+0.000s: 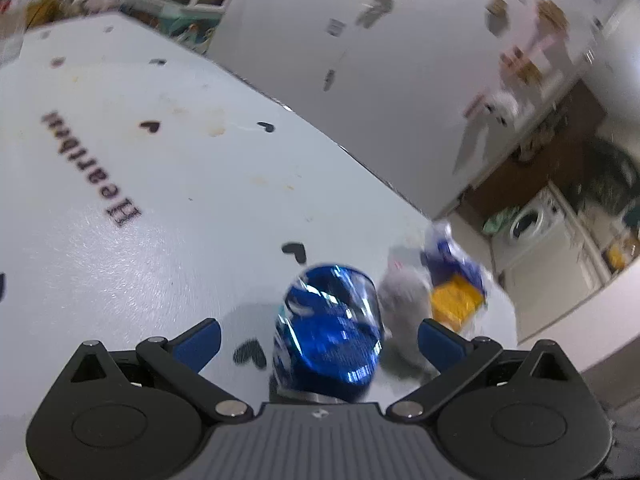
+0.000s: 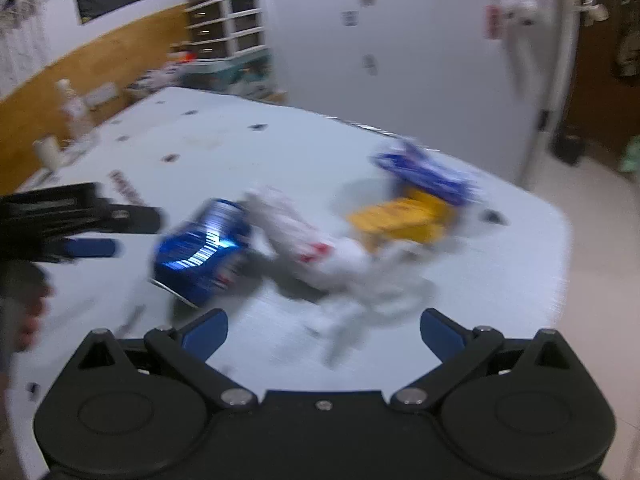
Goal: Collect trash
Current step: 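Grasp the blue Pepsi can with the left tool while the right tool grasps the white bag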
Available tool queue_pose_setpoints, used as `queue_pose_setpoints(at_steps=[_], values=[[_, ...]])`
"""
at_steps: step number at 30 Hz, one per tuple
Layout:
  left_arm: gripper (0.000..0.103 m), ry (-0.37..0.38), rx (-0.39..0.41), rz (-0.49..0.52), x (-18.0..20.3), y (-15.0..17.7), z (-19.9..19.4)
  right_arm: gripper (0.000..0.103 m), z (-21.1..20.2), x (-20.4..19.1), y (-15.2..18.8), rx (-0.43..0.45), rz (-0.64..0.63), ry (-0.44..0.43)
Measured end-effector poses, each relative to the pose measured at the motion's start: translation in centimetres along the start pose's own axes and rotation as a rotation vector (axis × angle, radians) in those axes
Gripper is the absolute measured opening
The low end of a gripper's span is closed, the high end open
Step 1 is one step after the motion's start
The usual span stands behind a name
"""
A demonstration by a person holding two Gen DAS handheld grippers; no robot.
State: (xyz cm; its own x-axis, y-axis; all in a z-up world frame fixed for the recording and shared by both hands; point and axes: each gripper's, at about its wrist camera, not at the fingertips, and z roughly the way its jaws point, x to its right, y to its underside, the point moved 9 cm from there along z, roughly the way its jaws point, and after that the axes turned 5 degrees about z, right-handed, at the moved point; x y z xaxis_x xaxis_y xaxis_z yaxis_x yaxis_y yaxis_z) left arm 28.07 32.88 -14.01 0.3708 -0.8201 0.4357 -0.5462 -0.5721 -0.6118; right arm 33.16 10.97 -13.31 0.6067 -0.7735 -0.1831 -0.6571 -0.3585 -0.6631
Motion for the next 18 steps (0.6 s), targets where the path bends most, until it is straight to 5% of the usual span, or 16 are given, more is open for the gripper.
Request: queue_pose_setpoints(at_steps=[2, 11, 18], values=[[0.103, 0.021, -0.001, -0.068, -1.0, -0.5, 0.9, 0.102, 0.9, -0.8, -1.1, -0.016, 0.041, -0.044], [0.099, 0.137, -0.034, -0.302, -3.3, -0.6, 4.5, 0.062, 6.5, -4.5, -3.6, -0.115, 0.225, -0.196], [0.078, 0.257, -0.097, -0.348, -2.4, 0.5, 5.8, 0.034, 8.6, -4.7, -2.9, -0.158, 0.245, -0.199]])
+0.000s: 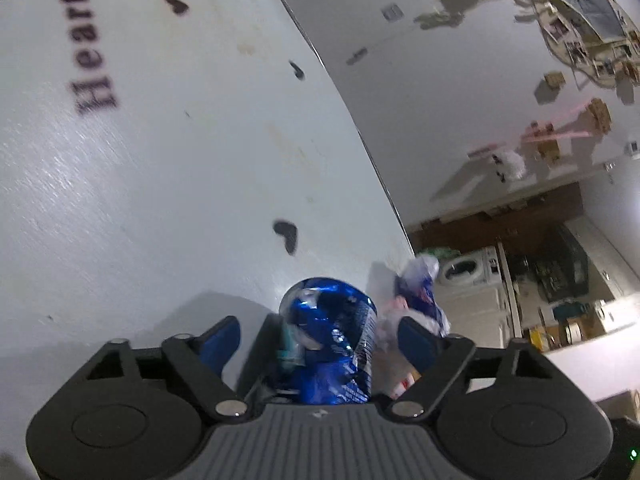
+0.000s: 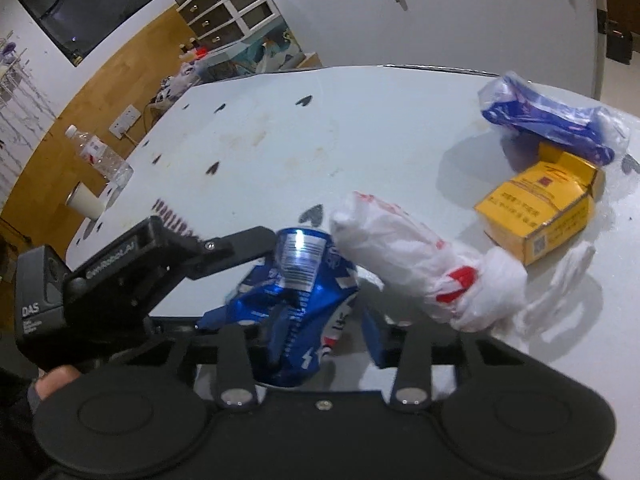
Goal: Collect trash
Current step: 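Grasp the blue Pepsi can with the left tool while the right tool grasps the white bag, then lift the blue can and white bag and carry both toward the bin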
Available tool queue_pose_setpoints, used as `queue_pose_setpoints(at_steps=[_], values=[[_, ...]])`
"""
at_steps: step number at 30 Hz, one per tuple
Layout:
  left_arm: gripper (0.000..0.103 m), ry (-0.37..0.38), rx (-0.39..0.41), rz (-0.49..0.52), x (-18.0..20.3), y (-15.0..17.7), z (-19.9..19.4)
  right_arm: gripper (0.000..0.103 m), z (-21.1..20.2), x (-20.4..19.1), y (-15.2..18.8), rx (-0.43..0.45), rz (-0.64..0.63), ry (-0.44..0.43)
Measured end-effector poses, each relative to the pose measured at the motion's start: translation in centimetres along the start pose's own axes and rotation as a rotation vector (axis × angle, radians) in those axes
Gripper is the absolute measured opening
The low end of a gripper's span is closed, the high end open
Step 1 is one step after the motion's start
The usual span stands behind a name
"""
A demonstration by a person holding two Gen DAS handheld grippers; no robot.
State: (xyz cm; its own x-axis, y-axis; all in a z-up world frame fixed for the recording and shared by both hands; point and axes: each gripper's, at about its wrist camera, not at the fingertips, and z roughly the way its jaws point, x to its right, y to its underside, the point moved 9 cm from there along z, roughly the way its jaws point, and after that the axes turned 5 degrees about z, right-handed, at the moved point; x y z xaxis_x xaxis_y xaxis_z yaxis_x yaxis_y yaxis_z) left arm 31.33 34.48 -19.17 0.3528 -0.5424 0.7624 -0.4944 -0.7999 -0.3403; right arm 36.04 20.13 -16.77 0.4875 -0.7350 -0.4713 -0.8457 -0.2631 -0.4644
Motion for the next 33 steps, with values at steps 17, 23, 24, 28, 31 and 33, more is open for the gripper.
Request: queue_pose_setpoints(at_steps=[17, 23, 24, 28, 31, 33], values=[[0.027, -0.062, -0.136, 0.106, 3.0, 3.1, 1.4, 0.008, -1.0, 2.3, 0.6, 0.000, -0.107, 0.025], [0.024, -0.106, -0.135, 0.158, 3.9, 3.4, 0.9, 0.011, -3.3, 2.0, 0.5, 0.019, -0.211, 0.022], [0.024, -0.118, -0.132, 0.175, 4.0, 3.5, 0.6, 0.012, -3.7, 2.1, 0.3, 0.027, -0.222, 0.022], [0.024, -0.168, -0.120, 0.243, 4.7, 3.6, -0.4, 0.031, -4.4, 3.2, -1.3, 0.066, -0.244, 0.060], [0.024, -0.212, -0.119, 0.301, 5.0, 3.9, -1.1, 0.053, -4.1, 3.9, -2.3, 0.065, -0.300, 0.102], [0.024, -0.233, -0.116, 0.324, 5.0, 4.1, -1.5, 0.054, -3.4, 4.2, -2.6, 0.038, -0.367, 0.131]])
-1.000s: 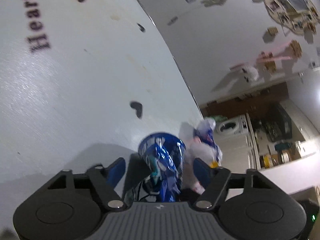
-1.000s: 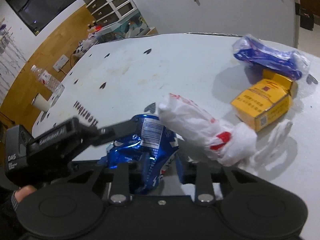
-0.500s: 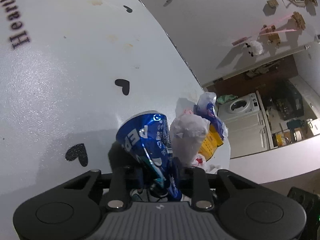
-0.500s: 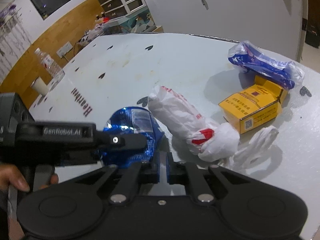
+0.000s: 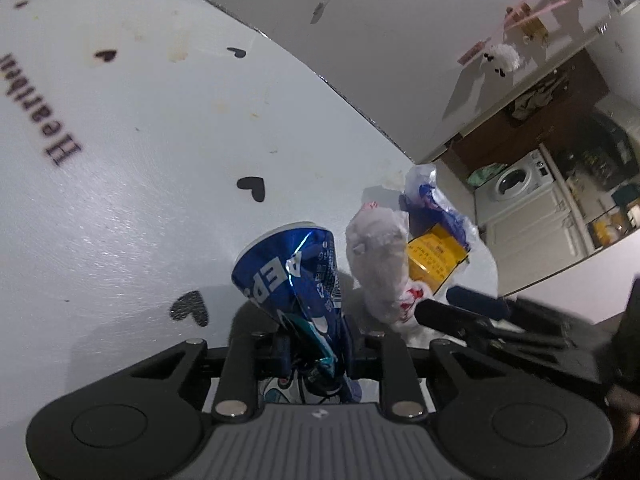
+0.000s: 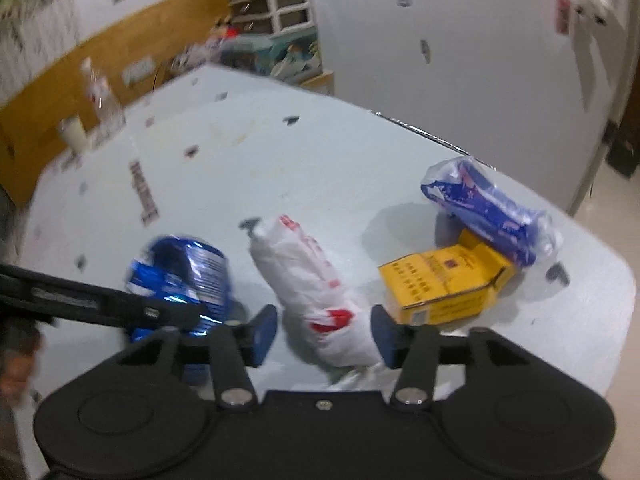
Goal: Collect trash
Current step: 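Lift the blue can and white bag and carry both toward the bin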
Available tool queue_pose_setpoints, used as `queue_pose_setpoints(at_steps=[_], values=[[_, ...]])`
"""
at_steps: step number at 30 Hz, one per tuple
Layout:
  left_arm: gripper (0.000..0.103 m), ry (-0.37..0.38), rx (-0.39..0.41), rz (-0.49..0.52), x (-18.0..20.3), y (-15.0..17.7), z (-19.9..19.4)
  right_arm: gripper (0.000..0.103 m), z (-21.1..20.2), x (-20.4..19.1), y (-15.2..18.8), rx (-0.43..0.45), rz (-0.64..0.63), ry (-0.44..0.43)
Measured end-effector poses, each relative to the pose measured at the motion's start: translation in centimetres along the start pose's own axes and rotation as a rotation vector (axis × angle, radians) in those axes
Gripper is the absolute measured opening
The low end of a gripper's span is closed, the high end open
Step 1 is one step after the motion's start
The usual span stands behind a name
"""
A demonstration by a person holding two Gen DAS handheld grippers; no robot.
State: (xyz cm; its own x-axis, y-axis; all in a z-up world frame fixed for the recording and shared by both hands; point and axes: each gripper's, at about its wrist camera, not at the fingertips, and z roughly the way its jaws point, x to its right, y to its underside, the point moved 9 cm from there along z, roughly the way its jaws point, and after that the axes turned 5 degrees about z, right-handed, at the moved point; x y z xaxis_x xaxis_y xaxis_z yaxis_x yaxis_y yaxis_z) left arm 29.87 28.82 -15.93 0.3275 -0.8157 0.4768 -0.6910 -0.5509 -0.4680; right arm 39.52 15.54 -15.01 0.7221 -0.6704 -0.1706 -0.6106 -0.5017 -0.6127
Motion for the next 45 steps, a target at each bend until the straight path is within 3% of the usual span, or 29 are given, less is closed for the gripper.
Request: queue_pose_setpoints(at_steps=[5, 7, 11, 20, 33, 45], values=[[0.024, -0.046, 0.000, 0.030, -0.1, 0.6, -0.6, 0.059, 2.3, 0.6, 0.5, -0.077, -0.091, 0.030], [0.024, -0.070, 0.000, 0.051, -0.1, 0.7, -0.7, 0.064, 2.8, 0.5, 0.5, -0.080, -0.108, 0.037], [0.024, -0.104, 0.004, 0.079, 0.1, 0.8, -0.9, 0.064, 3.5, 0.3, 0.7, -0.094, -0.110, 0.043], [0.024, -0.155, 0.007, 0.122, 0.6, 0.9, -1.0, 0.050, 4.0, 0.4, 1.6, -0.098, -0.020, 0.046], [0.024, -0.254, 0.020, 0.194, 1.7, 2.0, -2.6, 0.049, -0.5, -0.1, 2.9, -0.073, 0.068, 0.053], [0.024, -0.281, 0.039, 0.236, 4.0, 4.6, -5.0, 0.049, -6.6, 0.0, 5.6, -0.028, 0.129, 0.082]])
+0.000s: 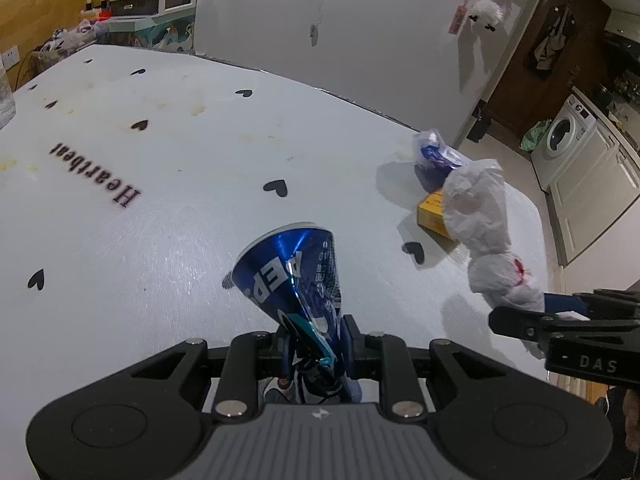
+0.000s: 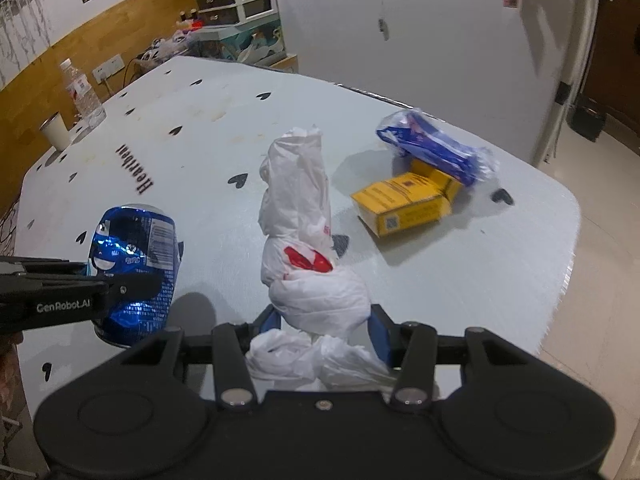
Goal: Collect trash
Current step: 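Lift the blue can and white bag and carry both toward the bin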
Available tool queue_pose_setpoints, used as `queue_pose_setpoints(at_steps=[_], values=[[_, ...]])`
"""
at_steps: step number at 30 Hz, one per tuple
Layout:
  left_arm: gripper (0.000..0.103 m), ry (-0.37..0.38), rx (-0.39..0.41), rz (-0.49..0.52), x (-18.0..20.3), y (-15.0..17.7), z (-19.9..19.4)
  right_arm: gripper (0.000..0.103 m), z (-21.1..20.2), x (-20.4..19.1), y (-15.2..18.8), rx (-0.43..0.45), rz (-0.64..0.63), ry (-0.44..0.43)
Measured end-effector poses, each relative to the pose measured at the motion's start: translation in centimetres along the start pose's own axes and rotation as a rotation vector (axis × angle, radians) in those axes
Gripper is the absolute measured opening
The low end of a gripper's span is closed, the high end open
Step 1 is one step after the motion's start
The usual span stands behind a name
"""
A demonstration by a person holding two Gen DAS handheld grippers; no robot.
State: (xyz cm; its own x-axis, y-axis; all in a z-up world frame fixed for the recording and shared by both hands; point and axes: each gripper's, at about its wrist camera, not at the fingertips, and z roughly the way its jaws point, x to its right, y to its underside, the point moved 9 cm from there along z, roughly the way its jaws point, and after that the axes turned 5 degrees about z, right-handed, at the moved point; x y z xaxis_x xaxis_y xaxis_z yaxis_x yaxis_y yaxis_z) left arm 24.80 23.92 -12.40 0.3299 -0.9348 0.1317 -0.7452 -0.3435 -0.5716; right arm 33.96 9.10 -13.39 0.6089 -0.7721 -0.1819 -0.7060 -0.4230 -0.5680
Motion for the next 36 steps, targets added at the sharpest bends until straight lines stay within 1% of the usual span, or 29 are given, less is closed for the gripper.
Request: queue_pose_setpoints(at_steps=[8, 15, 27, 36], values=[[0.024, 0.012, 0.013, 0.030, 2.9, 1.7, -1.8, 0.049, -3.4, 2.0, 2.9, 0.023, 0.056, 0.021], [0.024, 0.041, 0.016, 0.079, 6.9, 3.0, -2.9, 0.049, -6.3, 4.7, 5.6, 0.042, 0.095, 0.046], [0.024, 0.104, -0.016, 0.174, 16.1, 6.0, -3.2, 0.049, -11.2, 12.0, 11.4, 0.047, 0.203, 0.092], [0.024, 0.169, -0.085, 0.255, 24.1, 9.6, -1.2, 0.049, -13.6, 18.6, 17.2, 0.012, 0.302, 0.145]])
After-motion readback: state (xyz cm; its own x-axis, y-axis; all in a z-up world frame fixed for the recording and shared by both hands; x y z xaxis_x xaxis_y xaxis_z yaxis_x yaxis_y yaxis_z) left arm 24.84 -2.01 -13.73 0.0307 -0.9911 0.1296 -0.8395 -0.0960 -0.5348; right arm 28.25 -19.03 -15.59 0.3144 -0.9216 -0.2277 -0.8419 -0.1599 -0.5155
